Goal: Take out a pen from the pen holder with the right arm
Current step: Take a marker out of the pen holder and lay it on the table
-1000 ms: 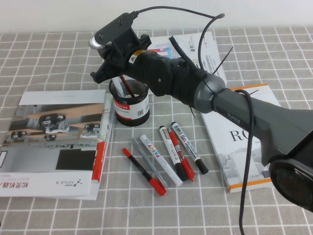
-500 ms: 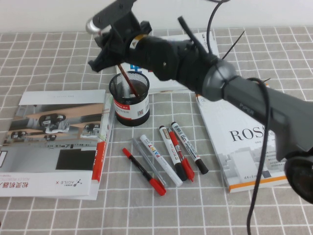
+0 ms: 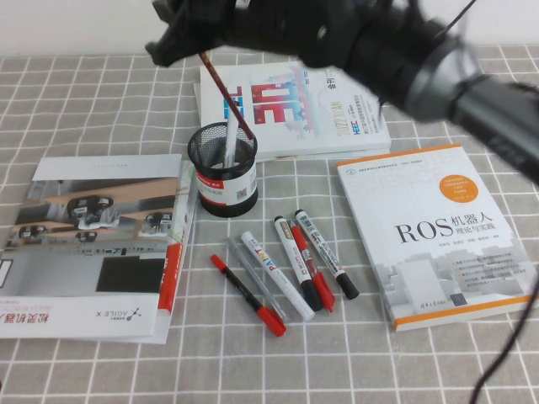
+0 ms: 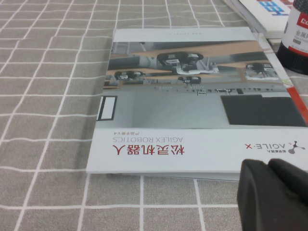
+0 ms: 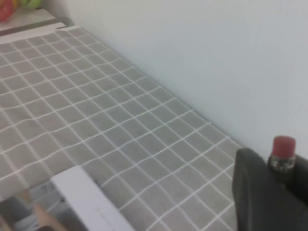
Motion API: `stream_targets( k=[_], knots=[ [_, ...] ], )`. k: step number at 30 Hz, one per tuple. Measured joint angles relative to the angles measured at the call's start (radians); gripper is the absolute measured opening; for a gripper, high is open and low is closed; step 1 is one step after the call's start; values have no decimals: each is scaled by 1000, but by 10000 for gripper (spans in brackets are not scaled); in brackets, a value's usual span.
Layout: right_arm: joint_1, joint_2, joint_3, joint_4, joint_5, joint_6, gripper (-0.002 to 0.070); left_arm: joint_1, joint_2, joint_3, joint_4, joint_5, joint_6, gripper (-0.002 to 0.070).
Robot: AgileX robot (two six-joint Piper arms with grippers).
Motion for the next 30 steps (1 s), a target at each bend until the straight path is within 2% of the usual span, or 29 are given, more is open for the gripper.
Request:
stream_targets(
  k=[9, 17, 23, 30],
  knots=[
    [0, -150, -6, -18, 366, 169, 7, 0, 0, 0, 0, 0, 0, -3],
    [0, -181, 1, -159, 762, 431, 6, 0, 0, 0, 0, 0, 0, -3],
    [-40, -181, 108, -227, 796, 588, 6, 0, 0, 0, 0, 0, 0, -3],
    [-99, -177, 276, -238, 675, 655, 6, 0, 0, 0, 0, 0, 0, -3]
  ],
)
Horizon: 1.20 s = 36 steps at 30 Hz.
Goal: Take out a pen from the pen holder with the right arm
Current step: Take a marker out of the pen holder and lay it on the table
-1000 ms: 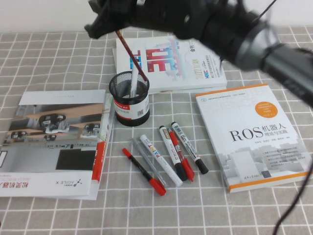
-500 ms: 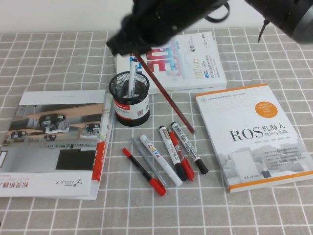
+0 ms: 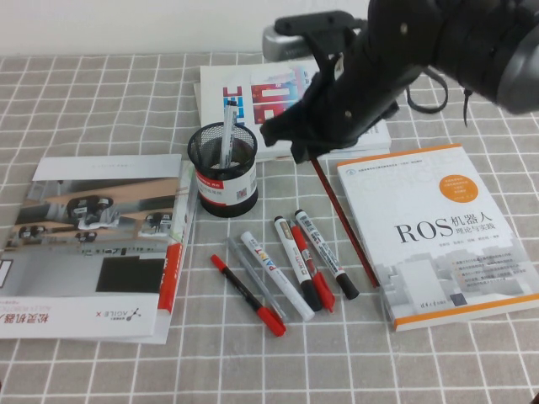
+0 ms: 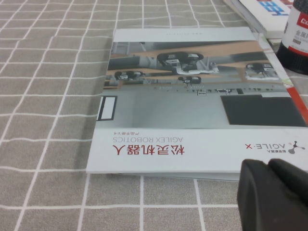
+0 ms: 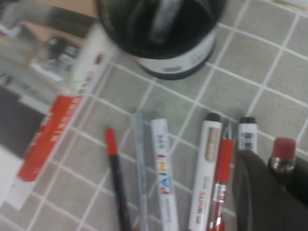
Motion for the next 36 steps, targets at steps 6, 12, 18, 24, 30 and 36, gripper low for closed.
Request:
stream_targets(
  k=[6, 12, 18, 24, 30, 36],
  knots=[
    [-30, 54, 69, 4, -91, 18, 6, 0, 0, 0, 0, 0, 0, -3],
    [-49, 137, 86, 16, -157, 23, 7, 0, 0, 0, 0, 0, 0, -3],
    [-69, 187, 86, 24, -200, 23, 7, 0, 0, 0, 0, 0, 0, -4],
    [-73, 220, 86, 29, -213, 23, 6, 0, 0, 0, 0, 0, 0, -3],
    [-73, 241, 86, 30, -213, 23, 6, 0, 0, 0, 0, 0, 0, -3],
    [-73, 245, 86, 30, -206, 23, 11, 0, 0, 0, 0, 0, 0, -4]
  ],
)
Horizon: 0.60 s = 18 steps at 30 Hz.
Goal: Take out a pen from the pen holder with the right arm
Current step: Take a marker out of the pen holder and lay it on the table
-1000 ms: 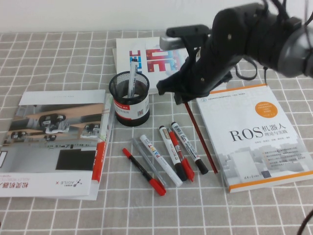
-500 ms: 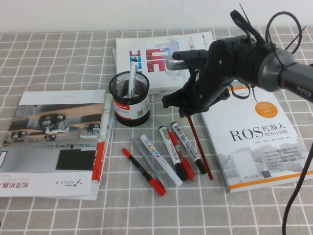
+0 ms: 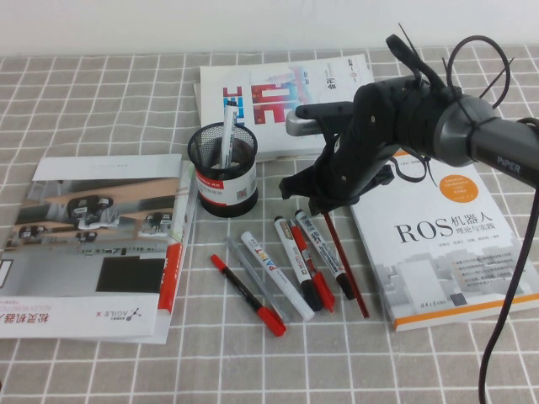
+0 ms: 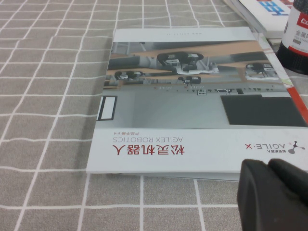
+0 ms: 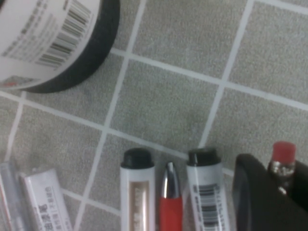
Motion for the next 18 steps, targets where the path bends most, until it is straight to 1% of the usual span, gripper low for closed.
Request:
stream_targets(
  k=[2, 5, 10, 13, 18],
  knots=[
    [0, 2, 0, 0, 2, 0, 20, 0, 0, 0, 0, 0, 0, -3],
    [0, 2, 0, 0, 4, 0, 64, 0, 0, 0, 0, 0, 0, -3],
    [0, 2, 0, 0, 4, 0, 194, 0, 0, 0, 0, 0, 0, -3],
    [0, 2, 0, 0, 4, 0, 257, 0, 0, 0, 0, 0, 0, -3],
    [0, -16, 0, 0, 8, 0, 288, 0, 0, 0, 0, 0, 0, -3]
  ],
)
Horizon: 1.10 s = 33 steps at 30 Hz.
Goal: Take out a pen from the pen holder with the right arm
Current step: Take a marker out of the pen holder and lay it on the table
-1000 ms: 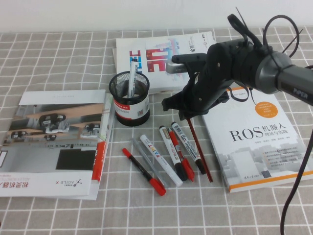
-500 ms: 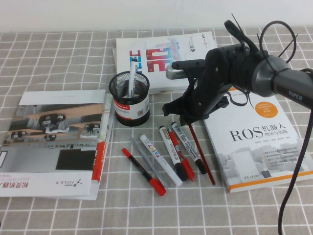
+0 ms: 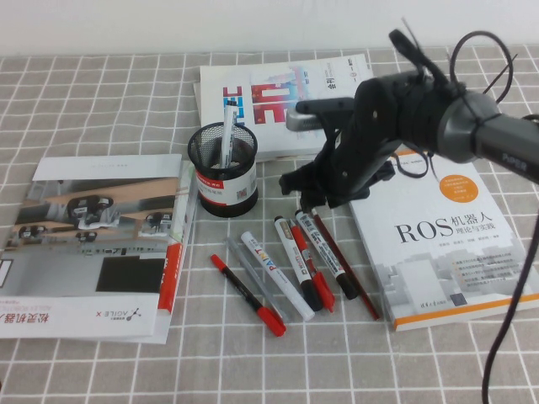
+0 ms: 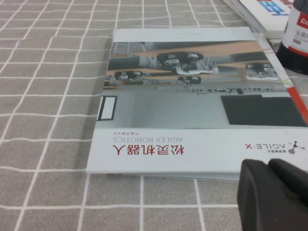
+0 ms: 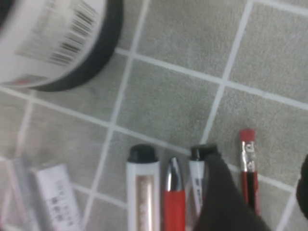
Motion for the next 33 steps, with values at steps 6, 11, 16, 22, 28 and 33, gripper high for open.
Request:
stream_targets(
  k=[6, 11, 16, 22, 28, 33],
  knots=[
    [27, -129, 14, -39, 51, 0, 236, 0, 0, 0, 0, 0, 0, -3],
    [81, -327, 125, -98, 53, 0, 72, 0, 0, 0, 0, 0, 0, -3],
    [103, -575, 317, -117, 42, 0, -2, 0, 0, 0, 0, 0, 0, -3],
    [103, -872, 529, -144, 26, 0, -11, 0, 0, 0, 0, 0, 0, -3],
    [103, -1125, 770, -134, -28, 0, -12, 0, 0, 0, 0, 0, 0, -3],
    [103, -1242, 917, -120, -7, 0, -12, 0, 0, 0, 0, 0, 0, -3]
  ],
)
